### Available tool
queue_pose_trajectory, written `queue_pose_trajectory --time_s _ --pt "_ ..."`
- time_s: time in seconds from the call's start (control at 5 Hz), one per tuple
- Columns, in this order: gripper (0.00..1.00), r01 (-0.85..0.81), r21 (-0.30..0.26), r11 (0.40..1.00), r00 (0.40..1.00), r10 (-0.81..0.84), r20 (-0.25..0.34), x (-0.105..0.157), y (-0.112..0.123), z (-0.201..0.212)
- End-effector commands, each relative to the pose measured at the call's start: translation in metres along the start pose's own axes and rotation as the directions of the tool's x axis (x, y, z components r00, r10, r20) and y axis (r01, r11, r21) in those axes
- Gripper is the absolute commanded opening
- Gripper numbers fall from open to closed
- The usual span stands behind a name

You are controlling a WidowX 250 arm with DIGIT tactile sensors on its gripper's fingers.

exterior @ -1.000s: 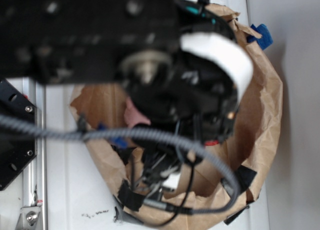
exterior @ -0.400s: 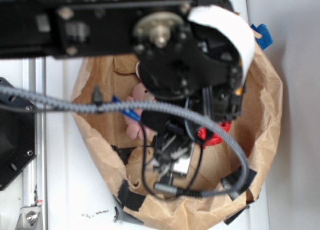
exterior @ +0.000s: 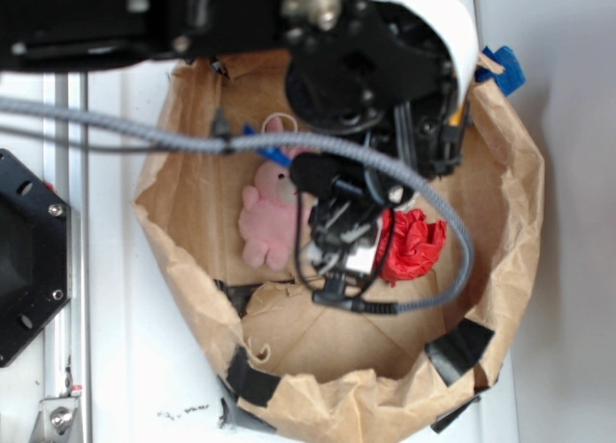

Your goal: Grab the red paper.

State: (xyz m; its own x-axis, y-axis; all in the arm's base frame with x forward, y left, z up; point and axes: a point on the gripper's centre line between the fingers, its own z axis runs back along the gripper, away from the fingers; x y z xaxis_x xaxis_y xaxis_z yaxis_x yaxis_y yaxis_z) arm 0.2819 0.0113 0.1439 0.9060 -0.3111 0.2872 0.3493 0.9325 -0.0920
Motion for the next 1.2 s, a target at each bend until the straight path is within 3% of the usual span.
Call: queue_pose_trajectory --time_s 0.0,0.4,0.8,1.0 --pt "1.00 0.072 0.049 0.996 0.997 -0.071 -0.010 0.003 -0.002 -0.026" --pt "1.00 0.100 0.008 0.995 0.995 -0.100 -0.003 0.021 -0.023 -0.063" --pt "1.00 0.118 0.007 0.993 0.993 -0.118 -0.022 0.030 -0.032 -0.097" --pt "0.00 0.096 0.010 0.995 0.995 -0.095 -0.033 0.031 -0.030 -0.109"
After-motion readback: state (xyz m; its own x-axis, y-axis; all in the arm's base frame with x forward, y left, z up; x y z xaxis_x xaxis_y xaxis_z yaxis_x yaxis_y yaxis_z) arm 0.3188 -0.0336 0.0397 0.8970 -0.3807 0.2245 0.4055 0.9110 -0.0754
